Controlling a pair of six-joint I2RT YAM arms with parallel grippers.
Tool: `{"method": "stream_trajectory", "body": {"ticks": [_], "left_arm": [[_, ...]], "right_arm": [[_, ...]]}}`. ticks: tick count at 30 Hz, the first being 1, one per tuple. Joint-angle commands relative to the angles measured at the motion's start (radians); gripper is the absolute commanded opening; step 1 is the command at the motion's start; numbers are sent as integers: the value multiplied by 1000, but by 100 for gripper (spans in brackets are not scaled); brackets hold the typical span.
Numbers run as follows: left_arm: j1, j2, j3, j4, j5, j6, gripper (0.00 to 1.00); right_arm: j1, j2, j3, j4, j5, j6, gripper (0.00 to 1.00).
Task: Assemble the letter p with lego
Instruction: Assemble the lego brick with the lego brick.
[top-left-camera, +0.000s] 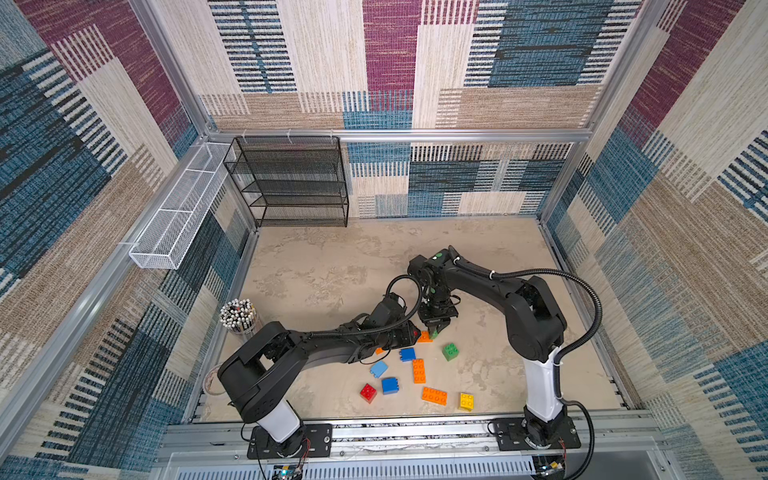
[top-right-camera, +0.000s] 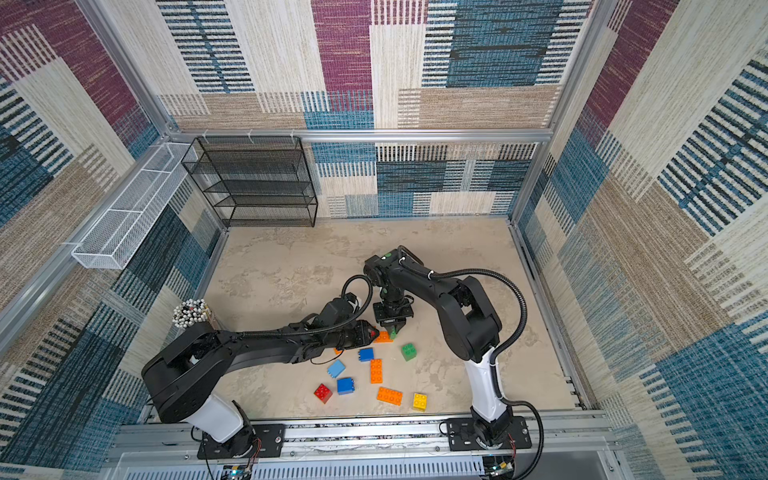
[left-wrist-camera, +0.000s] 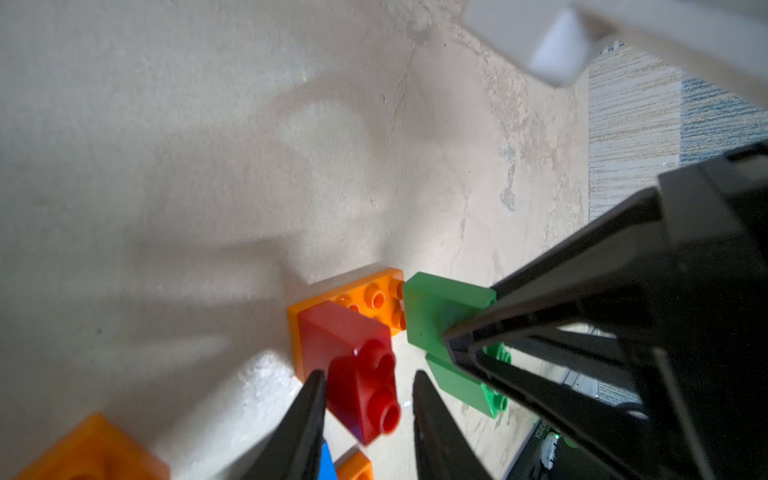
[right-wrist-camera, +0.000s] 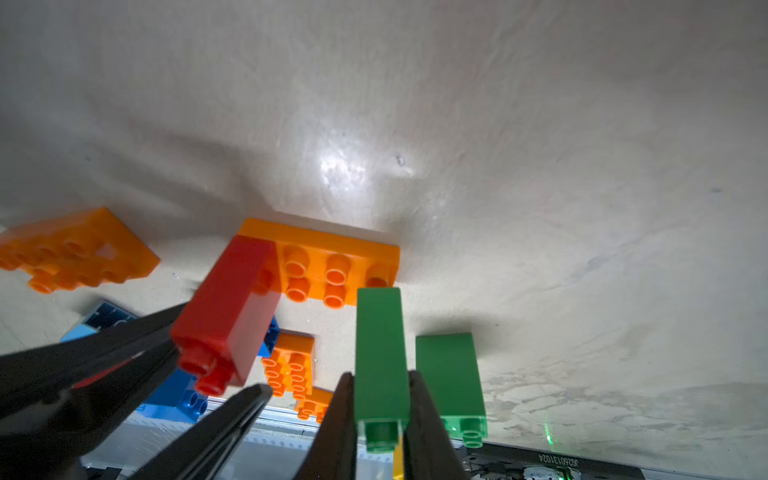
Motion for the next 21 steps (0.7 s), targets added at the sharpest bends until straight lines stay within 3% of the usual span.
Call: {"method": "stream_trajectory", "body": {"ticks": [1,21], "left_arm": [[-8,-5,1,20,-11,-4,37],[-34,16,4,17,-41,-6,37]], "right_arm": [[1,4,0,8,-12,-10,0],[-25,41,12,-6,12,-30,0]]}}
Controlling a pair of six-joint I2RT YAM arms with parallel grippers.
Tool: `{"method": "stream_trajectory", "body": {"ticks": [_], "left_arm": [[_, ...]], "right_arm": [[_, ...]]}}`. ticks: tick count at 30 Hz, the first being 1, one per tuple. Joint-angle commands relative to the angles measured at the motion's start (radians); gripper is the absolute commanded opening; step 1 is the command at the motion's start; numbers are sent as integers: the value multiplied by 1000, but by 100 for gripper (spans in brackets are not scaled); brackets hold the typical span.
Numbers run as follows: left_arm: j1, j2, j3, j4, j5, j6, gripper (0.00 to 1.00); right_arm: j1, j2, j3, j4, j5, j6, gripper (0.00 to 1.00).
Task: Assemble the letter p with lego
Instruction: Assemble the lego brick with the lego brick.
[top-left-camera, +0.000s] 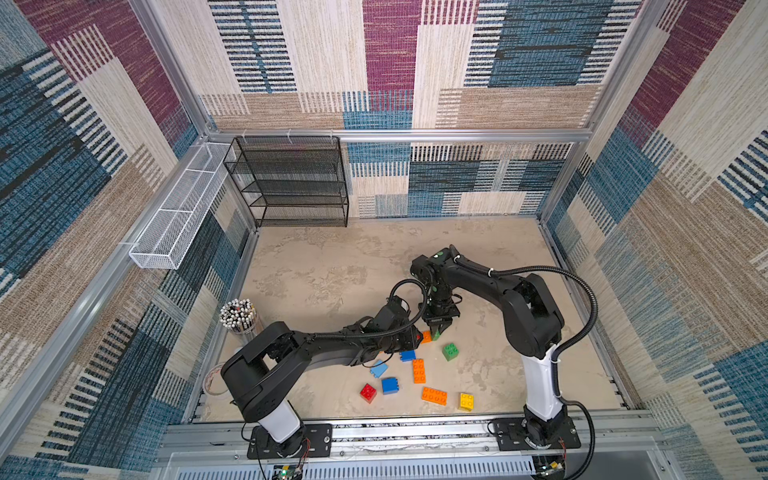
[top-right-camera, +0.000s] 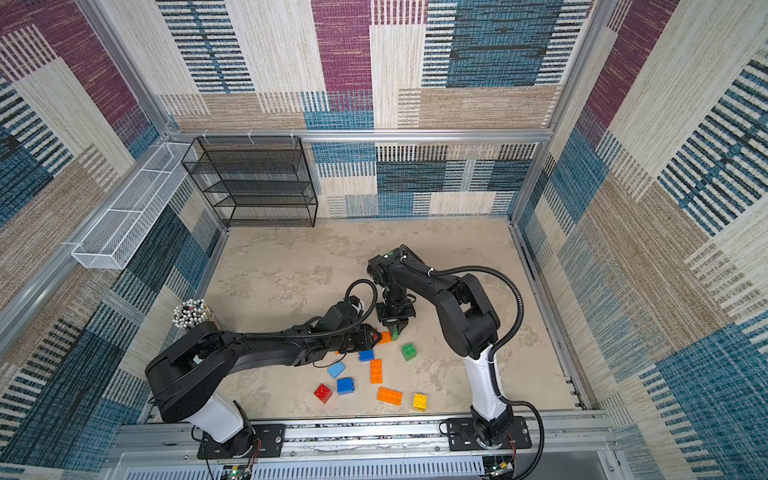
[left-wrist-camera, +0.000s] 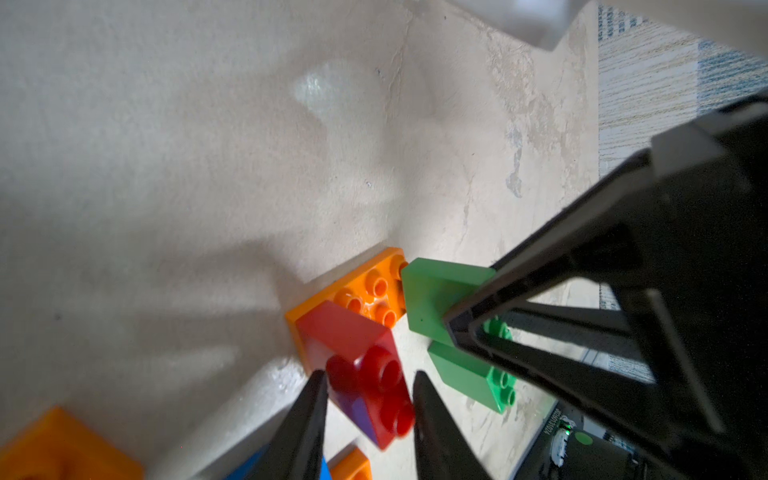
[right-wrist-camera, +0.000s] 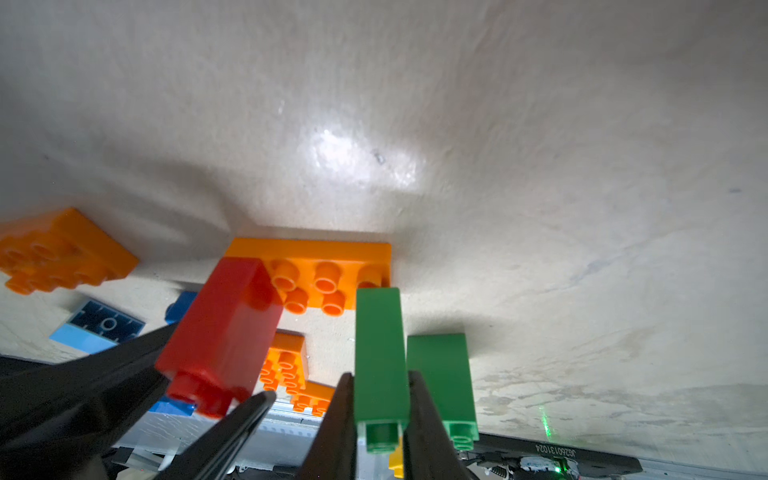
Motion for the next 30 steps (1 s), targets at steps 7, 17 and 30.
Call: {"method": "stream_trajectory", "body": {"ticks": [7,17,30], "left_arm": [[-1,8,7,11,-26,1,36],[-2,21,8,15,-25,-1,34],[-1,34,8,19,-26,-4,31]], "right_arm": [[-1,36,46,15,22,-5,0],[-6,65,48,15,45,-5,0],[-24,110,101,18,44,-4,0]]}}
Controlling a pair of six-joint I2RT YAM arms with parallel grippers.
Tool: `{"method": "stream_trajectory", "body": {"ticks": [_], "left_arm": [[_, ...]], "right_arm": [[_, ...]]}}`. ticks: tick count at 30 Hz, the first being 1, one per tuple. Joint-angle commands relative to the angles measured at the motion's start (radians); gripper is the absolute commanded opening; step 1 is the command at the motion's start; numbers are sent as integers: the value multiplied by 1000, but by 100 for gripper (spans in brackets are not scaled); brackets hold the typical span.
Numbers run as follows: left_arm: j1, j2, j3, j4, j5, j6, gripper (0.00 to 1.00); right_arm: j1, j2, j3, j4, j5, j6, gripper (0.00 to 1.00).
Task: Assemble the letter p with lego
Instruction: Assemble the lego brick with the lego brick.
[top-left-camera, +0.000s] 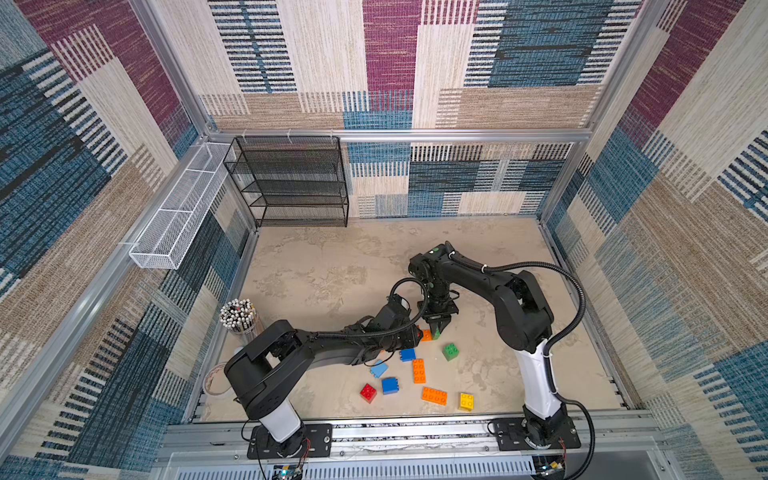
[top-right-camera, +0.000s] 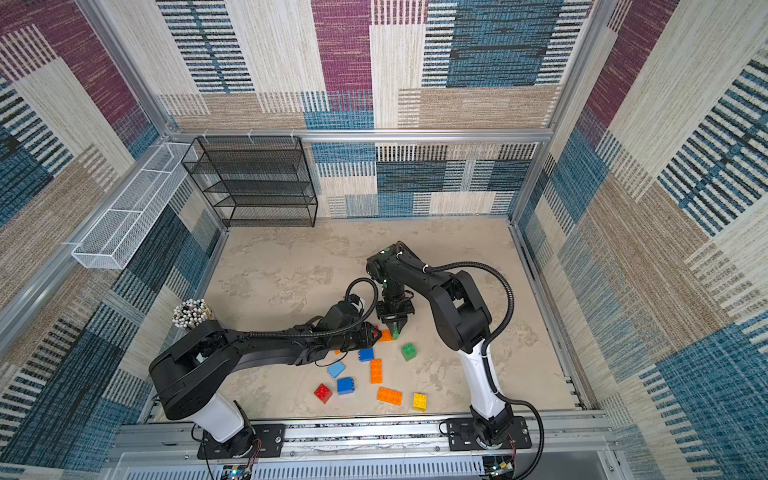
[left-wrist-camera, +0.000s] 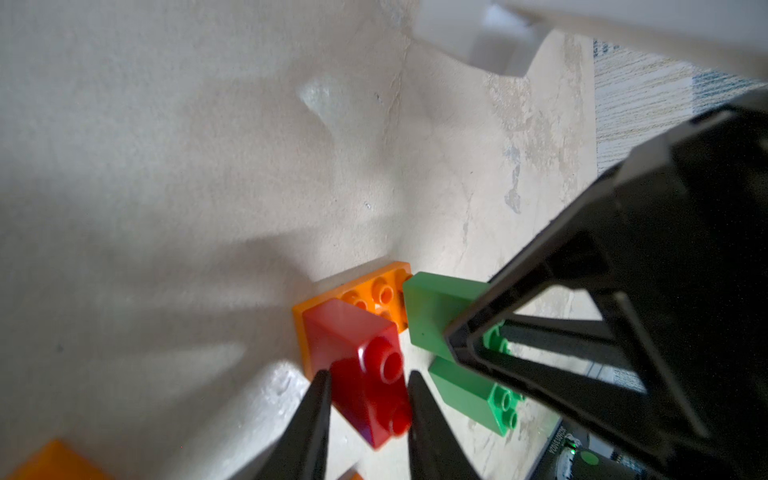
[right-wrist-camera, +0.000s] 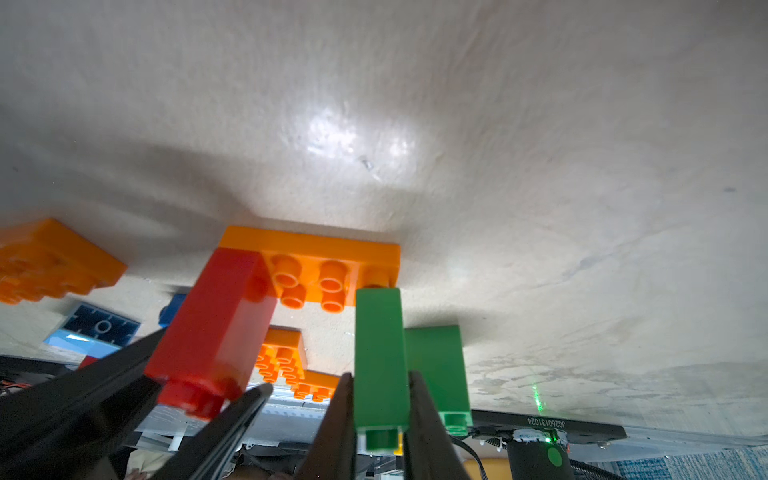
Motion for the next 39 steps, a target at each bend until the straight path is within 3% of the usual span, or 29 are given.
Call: {"method": "stream_trajectory", "body": {"ticks": [1,8,39], "left_arm": [[0,11,2,-17,-1,-4,31],[-1,20,5,-22,-2,-7,29],[-24,28,74,-142,-68,39,27]], "right_arm": [[-6,29,-3,117,44,0,0],[-7,37,9,140,-1,-10,0],[-51,-25,-13,128,36,-9,0]]}}
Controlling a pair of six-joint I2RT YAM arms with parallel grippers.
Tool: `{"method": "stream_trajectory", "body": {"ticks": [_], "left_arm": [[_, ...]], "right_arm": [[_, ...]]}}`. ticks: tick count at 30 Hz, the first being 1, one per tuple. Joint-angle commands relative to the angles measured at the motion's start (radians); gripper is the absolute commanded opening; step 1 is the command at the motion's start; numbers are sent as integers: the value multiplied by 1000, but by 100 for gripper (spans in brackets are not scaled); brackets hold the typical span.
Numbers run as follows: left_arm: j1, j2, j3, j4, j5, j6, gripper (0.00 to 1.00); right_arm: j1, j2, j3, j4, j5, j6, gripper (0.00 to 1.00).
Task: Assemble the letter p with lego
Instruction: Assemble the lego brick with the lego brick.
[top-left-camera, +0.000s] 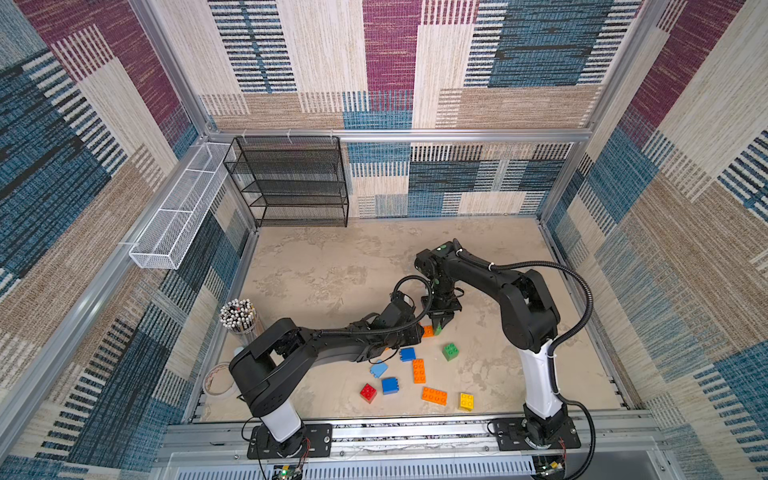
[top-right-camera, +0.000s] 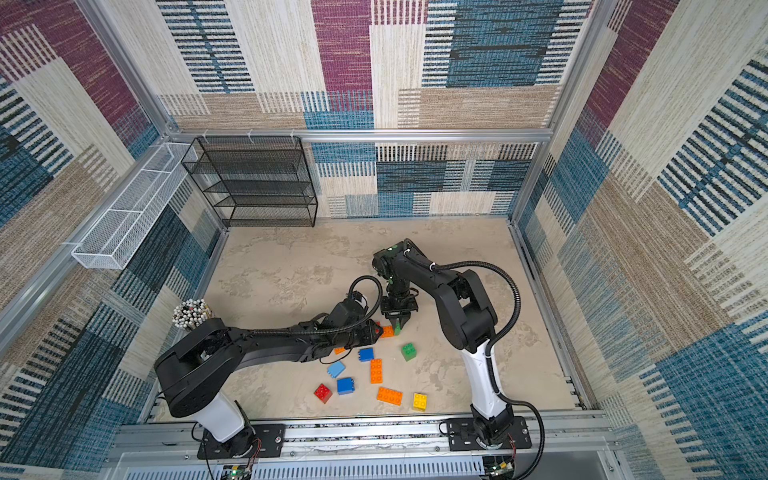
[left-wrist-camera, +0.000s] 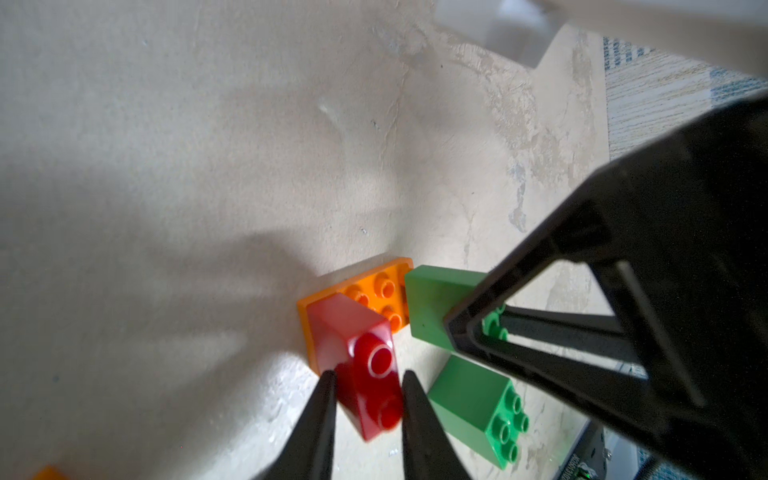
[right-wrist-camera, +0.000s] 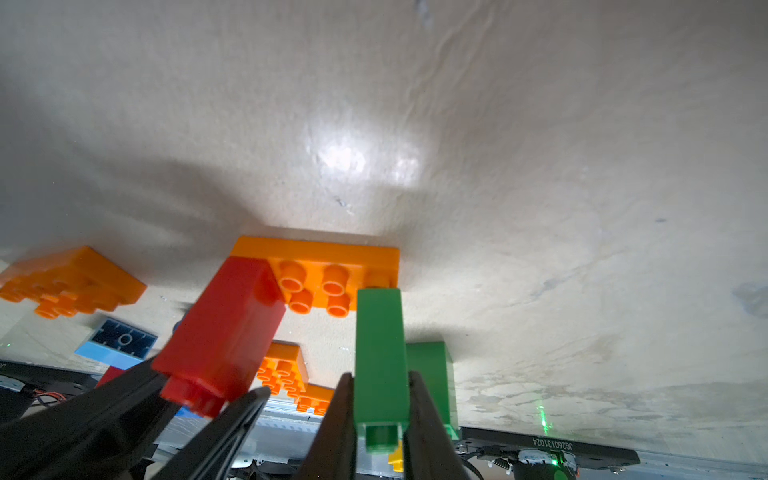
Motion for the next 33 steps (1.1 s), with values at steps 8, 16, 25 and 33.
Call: {"method": "stream_trajectory", "body": {"ticks": [8,16,25,33], "left_arm": [[-9,12,16,-95,-11,34,27],[-10,16,26,-108,-19,39,27],[-21,20,44,-126,-28,53,27],[-32,23,66,-135,-18,66,27]], "right_arm": [[-6,-13,-7,76,34,-11,0],[-7,-43,-30,77,35,-10,0],[-7,11,-14,79,41,-15,0],[-6,85,33,86,29,-17,0]]}}
